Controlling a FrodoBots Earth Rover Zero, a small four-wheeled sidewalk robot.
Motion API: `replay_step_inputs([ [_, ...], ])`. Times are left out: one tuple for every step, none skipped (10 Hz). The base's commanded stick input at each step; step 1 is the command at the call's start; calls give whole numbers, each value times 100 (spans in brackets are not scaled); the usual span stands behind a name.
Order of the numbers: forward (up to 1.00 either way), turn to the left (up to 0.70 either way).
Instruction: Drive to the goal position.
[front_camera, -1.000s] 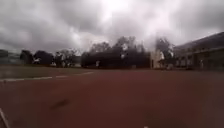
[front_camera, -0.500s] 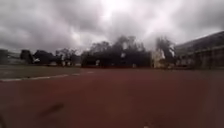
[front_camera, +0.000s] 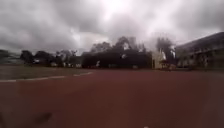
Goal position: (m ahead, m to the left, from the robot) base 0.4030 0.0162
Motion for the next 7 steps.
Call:
replay_step_inputs([
  [70,0],
  [70,0],
  [70,0],
  [70,0],
  [70,0],
  [70,0],
  [70,0],
])
